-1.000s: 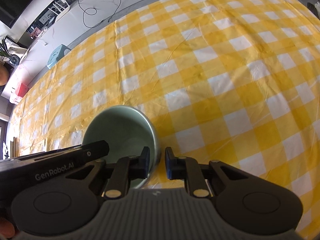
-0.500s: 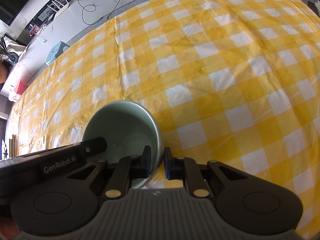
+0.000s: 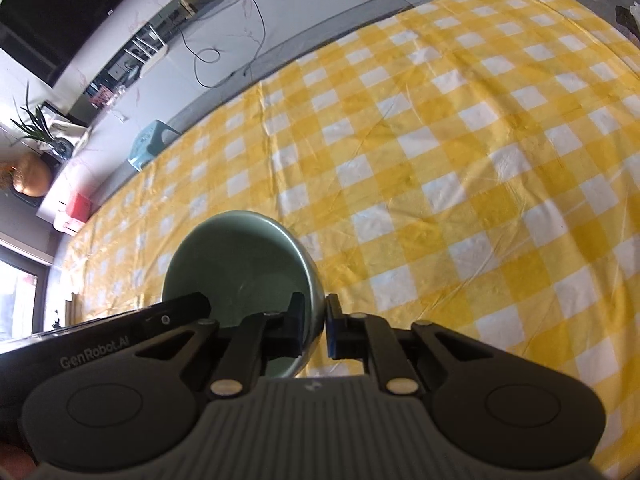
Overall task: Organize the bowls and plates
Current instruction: 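Lift the green bowl with both grippers and carry it toward the bowl stack, then lower the green bowl into the blue bowl with both grippers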
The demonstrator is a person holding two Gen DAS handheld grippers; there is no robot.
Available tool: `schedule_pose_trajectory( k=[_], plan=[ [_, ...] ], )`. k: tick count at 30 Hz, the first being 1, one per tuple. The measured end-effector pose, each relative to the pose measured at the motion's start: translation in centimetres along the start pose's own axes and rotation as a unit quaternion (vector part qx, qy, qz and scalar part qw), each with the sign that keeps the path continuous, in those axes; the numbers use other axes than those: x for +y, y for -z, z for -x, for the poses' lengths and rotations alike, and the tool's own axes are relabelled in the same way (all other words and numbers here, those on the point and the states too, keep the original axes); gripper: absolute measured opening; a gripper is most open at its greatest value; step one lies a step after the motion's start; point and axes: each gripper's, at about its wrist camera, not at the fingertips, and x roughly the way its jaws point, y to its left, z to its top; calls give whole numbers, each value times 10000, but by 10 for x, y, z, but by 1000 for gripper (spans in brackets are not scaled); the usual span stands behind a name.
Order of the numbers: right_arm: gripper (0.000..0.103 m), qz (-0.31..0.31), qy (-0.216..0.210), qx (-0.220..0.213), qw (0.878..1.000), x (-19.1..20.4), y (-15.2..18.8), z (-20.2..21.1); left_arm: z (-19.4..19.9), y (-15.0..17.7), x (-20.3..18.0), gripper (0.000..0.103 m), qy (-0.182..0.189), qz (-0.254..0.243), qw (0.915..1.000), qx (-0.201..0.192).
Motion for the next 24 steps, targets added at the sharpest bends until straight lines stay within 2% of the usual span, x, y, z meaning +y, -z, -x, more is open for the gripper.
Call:
schedule_pose_trajectory(
  k=[6, 11, 17, 24],
  plan=[
    [8, 75, -290, -231, 9993, 9, 22, 39, 40, 20, -8, 7, -98, -105, 9997, -221],
    [8, 342, -469, -324, 9978, 26, 49, 67, 74, 48, 2, 7, -117, 49, 9992, -375],
    [8, 732, -469, -184, 9960, 44, 90, 75, 84, 85, 19, 7, -194, 314, 9991, -186],
    [8, 1116, -155, 85, 9936, 50, 112, 70, 76, 111, 38, 8, 120, 760, 9969, 158]
  ],
)
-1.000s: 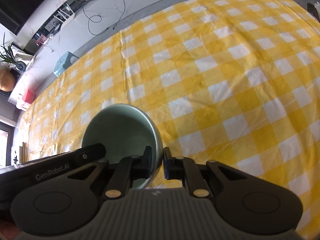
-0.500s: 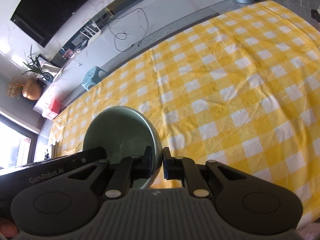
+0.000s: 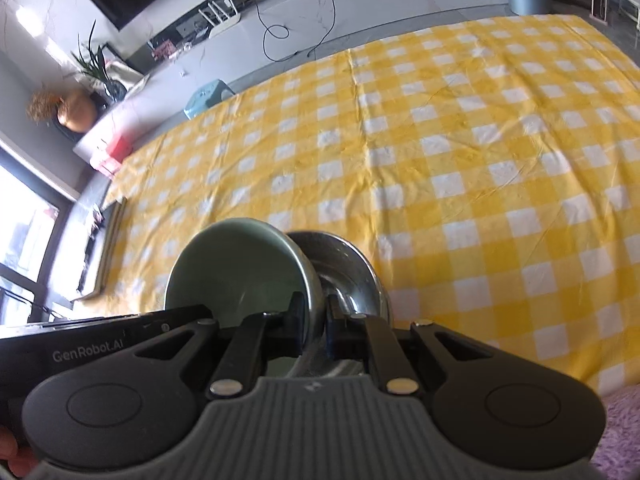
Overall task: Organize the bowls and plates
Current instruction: 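Lower the green bowl into the blue bowl with both grippers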
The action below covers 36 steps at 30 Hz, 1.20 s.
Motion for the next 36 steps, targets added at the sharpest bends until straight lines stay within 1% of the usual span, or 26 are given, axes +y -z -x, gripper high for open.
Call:
schedule_pose_trajectory(
  k=[6, 9, 16, 24, 26, 28, 31, 32, 34, 36],
  plan=[
    [7, 276, 345, 382, 9983, 3, 0, -17, -11, 5, -2, 8, -87, -111, 9999, 92],
    [6, 378, 475, 452, 9971, 3, -3, -24, -18, 4, -5, 8, -159, -195, 9996, 114],
    [6, 716, 728, 554, 9932, 11, -8, -31, -25, 3, -11, 9, -290, -523, 9981, 176],
    [7, 935, 866, 671, 9896, 15, -11, -33, -27, 3, -10, 9, -220, -623, 9975, 244],
    [8, 982, 909, 668, 9888, 15, -11, -31, -28, 3, -11, 10, -215, -651, 9973, 269],
    [11, 1025, 952, 659, 9880, 18, -11, -31, -27, 4, -11, 11, -213, -676, 9971, 261],
    [11, 1099, 993, 666, 9867, 22, -12, -32, -26, 4, -12, 11, -240, -701, 9970, 230],
    [11, 1123, 1010, 666, 9863, 23, -11, -32, -27, 3, -12, 11, -241, -701, 9970, 231],
    [7, 1161, 1062, 638, 9855, 24, -10, -32, -26, 3, -11, 11, -231, -708, 9969, 238],
    [5, 1168, 1069, 608, 9855, 23, -10, -30, -25, 3, -11, 11, -214, -711, 9970, 237]
  ],
)
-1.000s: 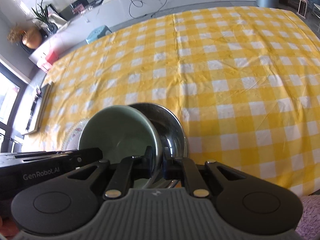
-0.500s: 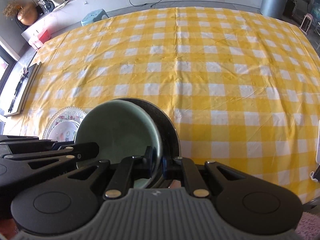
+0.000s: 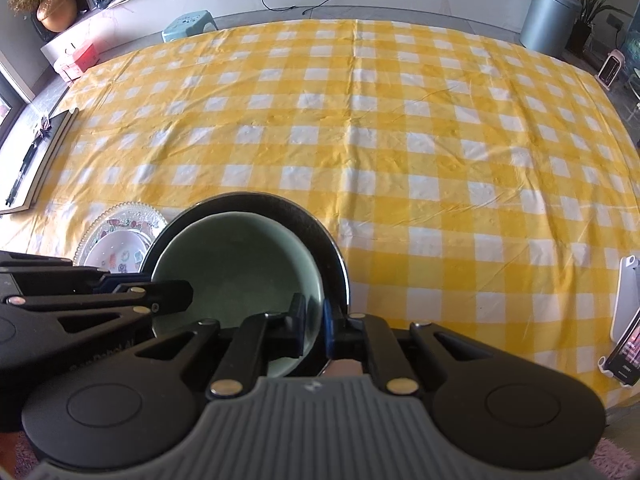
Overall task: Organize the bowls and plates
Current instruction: 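Lower the green bowl into the blue bowl with both grippers, then open both grippers to release the green bowl, then close both grippers on the rim of the nested bowl stack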
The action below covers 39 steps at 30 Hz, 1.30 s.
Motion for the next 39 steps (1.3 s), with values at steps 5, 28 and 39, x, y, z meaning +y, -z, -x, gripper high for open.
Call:
schedule_pose_trajectory(
  k=[5, 28, 39],
  plan=[
    [4, -56, -94, -41, 9999, -4, 0, 5, 11, -2, 0, 11, -109, -114, 9997, -186],
    [53, -727, -552, -1237, 9881, -31, 18, 44, 49, 18, 24, 59, 196, 435, 9906, -1284],
    [67, -1509, -997, -934, 9791, -54, 33, 5, 25, 49, 43, 80, 307, 1374, 9747, -1737]
  ],
)
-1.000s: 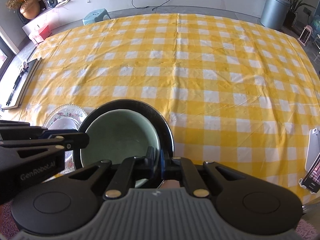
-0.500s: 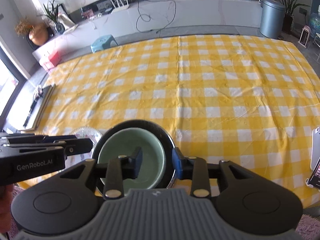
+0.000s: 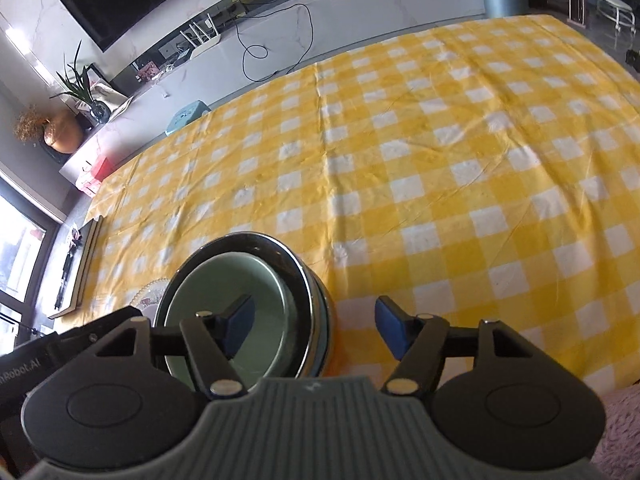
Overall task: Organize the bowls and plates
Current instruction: 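Close both grippers on the rim of the nested bowl stack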
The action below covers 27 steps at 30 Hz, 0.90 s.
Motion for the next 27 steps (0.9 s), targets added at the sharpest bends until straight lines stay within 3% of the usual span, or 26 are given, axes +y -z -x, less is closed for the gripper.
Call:
schedule_pose_trajectory(
  k=[5, 10, 20, 27],
  plan=[
    [72, -395, -316, 99, 9987, -12, 6, -10, -8, 14, 12, 80, 200, 528, 9984, 14],
    [73, -780, -381, 443, 9952, -24, 11, -26, -15, 16, 18, 80, 65, 720, 9974, 38],
    [73, -1281, -645, 818, 9863, -35, 11, -42, -32, 17, 25, 81, 263, 1132, 9931, 131],
    [73, -1460, -640, 797, 9840, -41, 8, -44, -51, 23, 28, 81, 469, 1298, 9889, 559]
  ],
)
